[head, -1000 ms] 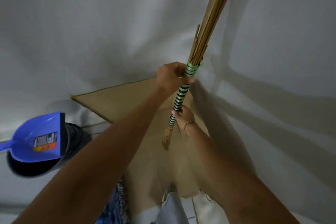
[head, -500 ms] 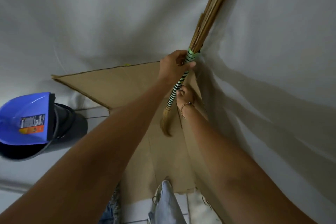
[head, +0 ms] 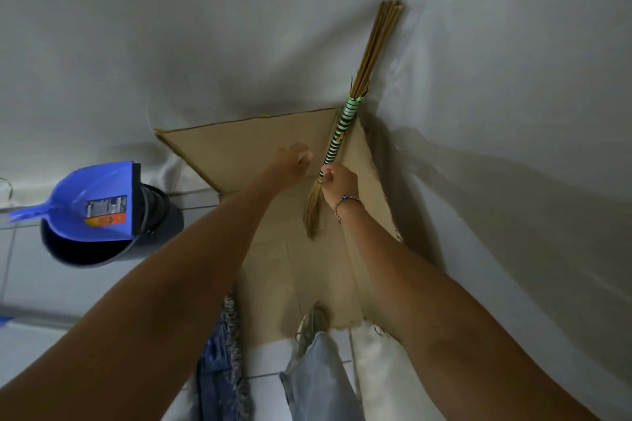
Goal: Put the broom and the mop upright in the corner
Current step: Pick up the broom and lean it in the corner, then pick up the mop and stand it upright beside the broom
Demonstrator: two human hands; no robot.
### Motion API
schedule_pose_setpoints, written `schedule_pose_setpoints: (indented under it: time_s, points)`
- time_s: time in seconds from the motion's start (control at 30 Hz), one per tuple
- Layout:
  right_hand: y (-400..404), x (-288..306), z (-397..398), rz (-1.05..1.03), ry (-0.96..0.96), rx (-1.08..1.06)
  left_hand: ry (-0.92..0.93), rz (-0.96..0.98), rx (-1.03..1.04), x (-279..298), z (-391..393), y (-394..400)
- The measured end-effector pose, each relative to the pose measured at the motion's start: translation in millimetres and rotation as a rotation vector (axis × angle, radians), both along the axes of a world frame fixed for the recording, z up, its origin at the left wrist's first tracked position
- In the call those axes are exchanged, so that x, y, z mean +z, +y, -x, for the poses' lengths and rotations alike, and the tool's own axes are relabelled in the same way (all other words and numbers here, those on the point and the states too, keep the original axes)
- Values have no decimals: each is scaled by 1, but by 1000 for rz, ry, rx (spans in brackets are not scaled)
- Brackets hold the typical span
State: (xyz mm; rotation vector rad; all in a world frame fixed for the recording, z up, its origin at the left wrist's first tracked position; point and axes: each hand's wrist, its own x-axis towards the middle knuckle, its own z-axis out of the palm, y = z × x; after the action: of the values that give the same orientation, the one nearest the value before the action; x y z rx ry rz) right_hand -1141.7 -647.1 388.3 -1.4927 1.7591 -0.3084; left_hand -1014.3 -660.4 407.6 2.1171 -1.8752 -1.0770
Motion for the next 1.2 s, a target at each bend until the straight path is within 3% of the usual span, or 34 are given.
schedule_pose_setpoints:
  time_s: [0.17, 0.33, 0.47, 0.8, 0.87, 1.0, 1.2]
  points:
    - [88, 77, -17, 20, 63, 2, -60, -102, -299, 67, -30, 83]
    - [240, 137, -47, -56, 127, 22, -68, 13, -418, 138, -86, 223]
    - [362, 162, -76, -124, 200, 112, -128, 4, -488, 158, -137, 335]
    - [571, 174, -137, -356, 144, 142, -206, -209, -466, 154, -211, 538]
    - [597, 175, -141, -398, 144, 149, -280, -165, -488, 156, -224, 569]
    - [640, 172, -144, -434, 123, 182, -275, -141, -326, 152, -242, 628]
    - [697, 155, -151, -467, 191, 313, -189, -73, -164, 144, -267, 714]
